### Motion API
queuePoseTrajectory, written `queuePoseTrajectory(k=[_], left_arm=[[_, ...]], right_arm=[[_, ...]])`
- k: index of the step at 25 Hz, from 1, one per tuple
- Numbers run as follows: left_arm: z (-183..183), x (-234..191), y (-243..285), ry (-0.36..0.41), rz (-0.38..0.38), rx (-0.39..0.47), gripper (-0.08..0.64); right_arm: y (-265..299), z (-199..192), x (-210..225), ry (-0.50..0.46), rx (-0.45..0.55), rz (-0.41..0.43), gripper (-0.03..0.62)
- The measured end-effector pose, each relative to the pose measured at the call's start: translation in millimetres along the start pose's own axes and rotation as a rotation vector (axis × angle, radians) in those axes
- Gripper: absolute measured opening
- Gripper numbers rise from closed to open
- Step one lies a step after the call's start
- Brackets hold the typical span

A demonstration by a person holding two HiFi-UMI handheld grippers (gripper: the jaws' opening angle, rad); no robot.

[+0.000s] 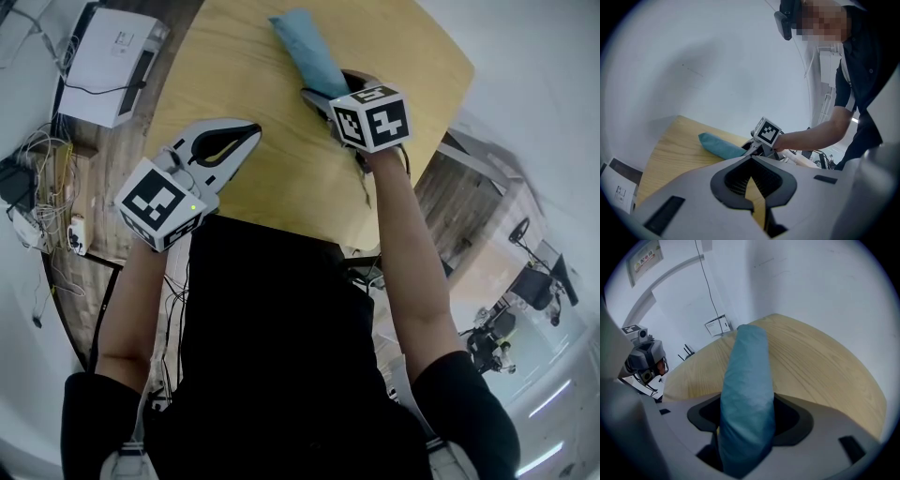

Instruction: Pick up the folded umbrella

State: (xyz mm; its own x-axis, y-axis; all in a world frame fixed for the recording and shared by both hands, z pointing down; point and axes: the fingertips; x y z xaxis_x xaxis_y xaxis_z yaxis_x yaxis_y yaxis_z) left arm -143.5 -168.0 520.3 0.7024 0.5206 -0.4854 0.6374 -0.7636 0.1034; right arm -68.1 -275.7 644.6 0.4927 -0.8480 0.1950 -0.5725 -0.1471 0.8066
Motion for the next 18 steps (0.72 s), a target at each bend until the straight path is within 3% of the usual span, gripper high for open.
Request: queuePoseTrajectory(k=[13, 18], left_arm=[[13.0, 9.4, -26.8, 0.026, 0.016, 0.023, 0.011], [23.2, 21.0, -35.7, 0.032, 0.0, 0.054, 0.011]], right_arm=[[-16.9, -5.3, -0.2, 0.002, -0.001, -0.013, 0.295], [-50.8, 17.4, -11.8, -0.013, 0.095, -0.011, 0.295]])
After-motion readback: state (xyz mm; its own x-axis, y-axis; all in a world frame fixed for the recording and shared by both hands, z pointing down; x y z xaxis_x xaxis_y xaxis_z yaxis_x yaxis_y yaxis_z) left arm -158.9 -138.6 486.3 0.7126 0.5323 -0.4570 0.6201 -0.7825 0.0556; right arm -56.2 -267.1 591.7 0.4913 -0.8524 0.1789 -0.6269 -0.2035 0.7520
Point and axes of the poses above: the fingertips, and each gripper's own axes: y forward along the fingers, x to its right, z out of its top, and after that the axes turned 10 degrees about x, right-handed
